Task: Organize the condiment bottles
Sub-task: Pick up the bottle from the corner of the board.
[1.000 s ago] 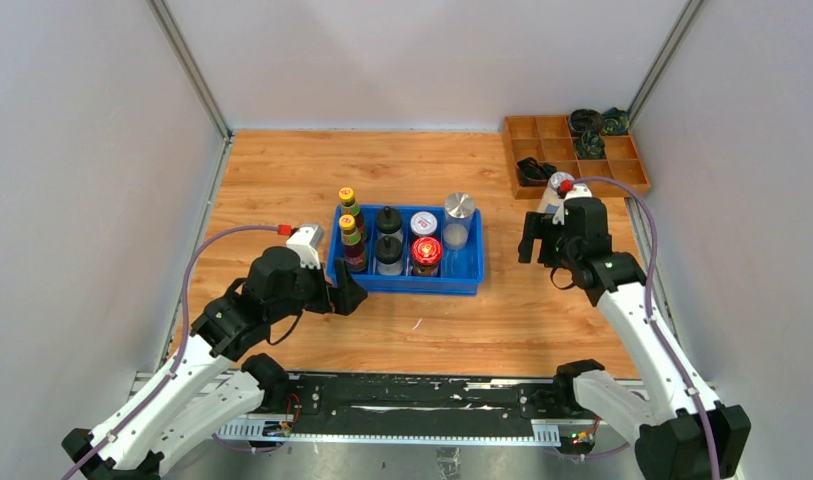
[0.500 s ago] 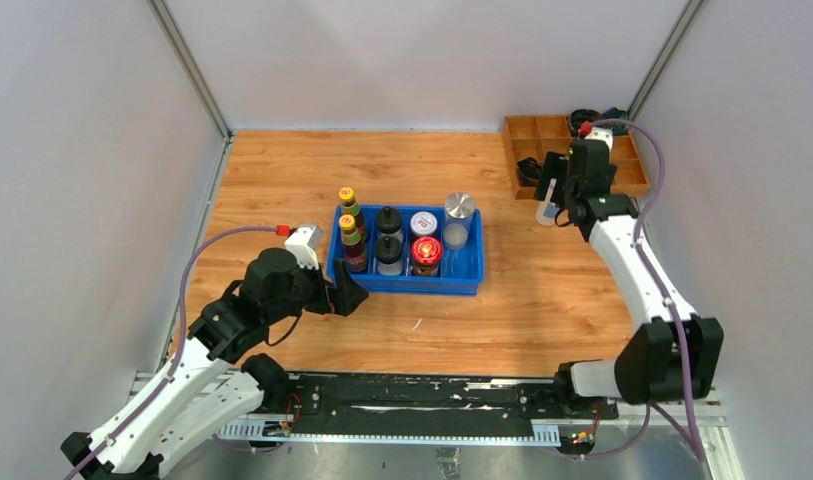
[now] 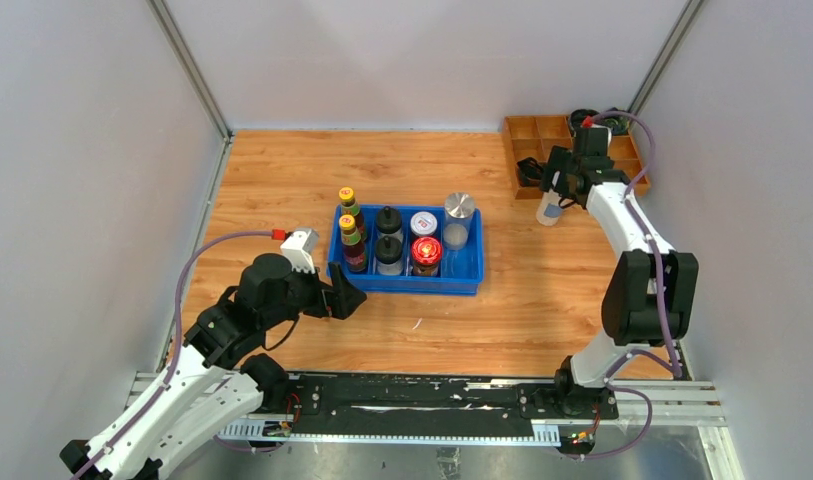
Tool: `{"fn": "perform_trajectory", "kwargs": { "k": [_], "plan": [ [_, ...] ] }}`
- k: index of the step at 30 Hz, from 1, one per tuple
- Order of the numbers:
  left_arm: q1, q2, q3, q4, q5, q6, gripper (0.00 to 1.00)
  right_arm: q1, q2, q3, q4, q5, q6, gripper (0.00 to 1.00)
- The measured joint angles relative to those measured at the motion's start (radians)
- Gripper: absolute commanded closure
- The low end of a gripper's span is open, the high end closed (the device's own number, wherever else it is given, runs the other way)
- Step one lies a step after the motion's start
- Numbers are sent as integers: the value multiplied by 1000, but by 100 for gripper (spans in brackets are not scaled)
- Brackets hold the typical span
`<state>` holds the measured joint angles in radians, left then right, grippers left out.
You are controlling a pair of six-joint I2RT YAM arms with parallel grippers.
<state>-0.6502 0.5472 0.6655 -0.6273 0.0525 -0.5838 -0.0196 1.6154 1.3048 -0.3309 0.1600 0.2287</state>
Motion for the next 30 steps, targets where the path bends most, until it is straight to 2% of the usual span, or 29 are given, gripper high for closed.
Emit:
{"fn": "perform_trajectory", "kwargs": {
  "k": [7,16,24,30],
  "plan": [
    [0,3,0,-1,-1,0,0,0,61,42,2,-34,-1,19],
    [0,24,0,-2,-2,0,0,0,83,63,5,-37,-8,49],
    [0,34,0,-2,-3,0,0,1,75,58,3,-36,-9,52],
    [0,34,0,-2,-3,0,0,44,0,44,-49,-13,-18,51]
  ]
}}
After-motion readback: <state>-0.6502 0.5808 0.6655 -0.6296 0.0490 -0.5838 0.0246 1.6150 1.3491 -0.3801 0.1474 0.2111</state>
